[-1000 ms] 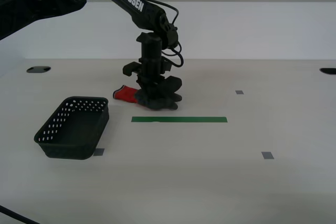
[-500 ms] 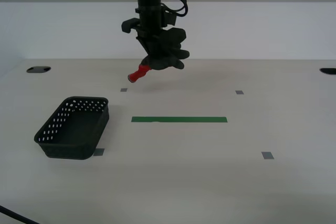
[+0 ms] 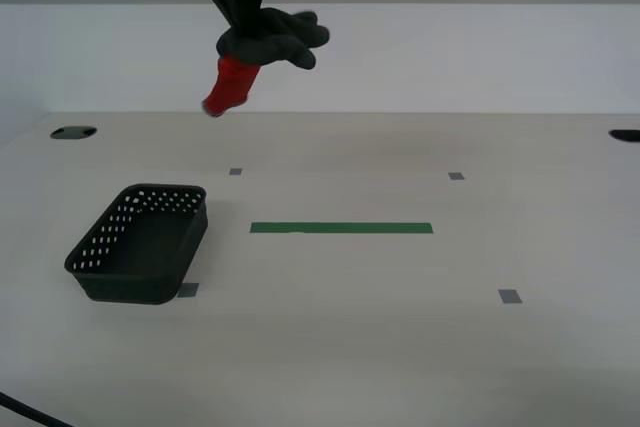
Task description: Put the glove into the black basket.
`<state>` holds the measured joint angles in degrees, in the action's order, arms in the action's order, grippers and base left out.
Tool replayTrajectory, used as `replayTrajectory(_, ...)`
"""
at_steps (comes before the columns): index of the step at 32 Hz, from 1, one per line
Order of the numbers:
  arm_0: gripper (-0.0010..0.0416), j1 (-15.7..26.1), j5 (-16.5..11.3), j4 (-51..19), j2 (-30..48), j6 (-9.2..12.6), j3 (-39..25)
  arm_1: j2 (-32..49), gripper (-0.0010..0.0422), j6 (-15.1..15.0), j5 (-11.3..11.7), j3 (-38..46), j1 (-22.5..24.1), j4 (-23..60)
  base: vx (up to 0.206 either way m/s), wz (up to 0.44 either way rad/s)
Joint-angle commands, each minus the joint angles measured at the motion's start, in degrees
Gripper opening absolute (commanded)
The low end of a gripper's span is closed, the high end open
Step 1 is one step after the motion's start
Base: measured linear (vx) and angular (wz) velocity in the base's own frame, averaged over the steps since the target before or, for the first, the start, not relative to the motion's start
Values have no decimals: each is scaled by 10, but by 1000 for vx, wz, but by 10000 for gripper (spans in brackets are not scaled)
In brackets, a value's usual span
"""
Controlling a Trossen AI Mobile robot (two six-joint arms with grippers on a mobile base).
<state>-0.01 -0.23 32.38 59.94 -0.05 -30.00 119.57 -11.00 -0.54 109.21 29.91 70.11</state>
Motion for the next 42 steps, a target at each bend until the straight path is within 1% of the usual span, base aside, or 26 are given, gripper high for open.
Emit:
replayTrajectory(1,1,0,1,0,0,0,0,-93,-1,3,-3,-118,-7,-62,0,0)
replayTrajectory(2,1,0,1,2,0,0,0,-112,-1,6,-2,-136,-9,-69,0,0)
replayTrajectory(4,1,1,0,-4,0,0,0,-169,-1,26,0,-210,-25,-83,0,0)
replayTrajectory(6,1,0,1,-3,0,0,0,-196,-1,32,1,-237,-32,-85,0,0)
replayTrajectory(9,1,0,1,-7,0,0,0,-283,-1,56,1,-338,-59,-104,0,0)
replayTrajectory(11,1,0,1,-10,0,0,0,-302,-1,57,3,-362,-69,-107,0,0)
replayTrajectory(12,1,0,1,-12,0,0,0,-331,-1,63,6,-400,-82,-111,0,0)
replayTrajectory(13,1,0,1,-12,0,0,0,-339,-1,64,8,-414,-88,-116,0,0)
replayTrajectory(14,0,1,1,-12,0,0,0,-355,-1,68,11,-447,-99,-126,0,0)
replayTrajectory(16,0,0,1,-12,0,0,0,-357,-1,67,12,-493,-116,-156,0,0)
replayTrajectory(17,1,1,1,-12,0,0,0,-356,-1,64,12,-505,-119,-167,0,0)
replayTrajectory(18,0,1,1,-13,0,0,0,-354,-1,29,12,-559,-128,-252,0,0)
replayTrajectory(19,1,0,1,-13,0,0,0,-354,-1,25,12,-573,-128,-279,0,0)
replayTrajectory(20,1,1,1,-15,0,0,0,-355,-1,25,12,-604,-129,-330,0,0)
replayTrajectory(21,1,1,1,-15,0,0,0,-343,-1,27,12,-615,-130,-349,0,0)
replayTrajectory(23,1,1,1,-18,0,0,0,-335,-1,29,12,-616,-131,-349,0,0)
replayTrajectory(25,1,1,1,-17,0,0,0,-283,-1,30,12,-614,-134,-380,0,0)
replayTrajectory(27,1,0,1,-16,0,0,0,-252,-1,30,12,-613,-135,-395,0,0)
replayTrajectory(28,1,1,1,-16,0,0,0,-215,-1,30,12,-611,-135,-412,0,0)
replayTrajectory(29,1,0,1,-17,0,0,0,-197,-1,30,12,-611,-135,-420,0,0)
replayTrajectory(36,1,0,1,-16,0,0,0,-112,-1,31,12,-611,-139,-472,0,0)
replayTrajectory(37,1,0,1,-18,0,0,0,-100,-1,38,10,-611,-142,-485,0,0)
replayTrajectory(39,1,0,1,-17,0,0,0,-92,-1,45,-33,-611,-146,-502,0,0)
replayTrajectory(40,0,0,1,-20,0,0,0,-93,-1,89,-134,-612,-169,-540,0,0)
replayTrajectory(41,1,1,1,-20,0,0,0,-92,-1,92,-139,-610,-178,-544,0,0)
replayTrajectory(42,0,0,1,-20,0,0,0,-93,-1,94,-139,-610,-184,-543,0,0)
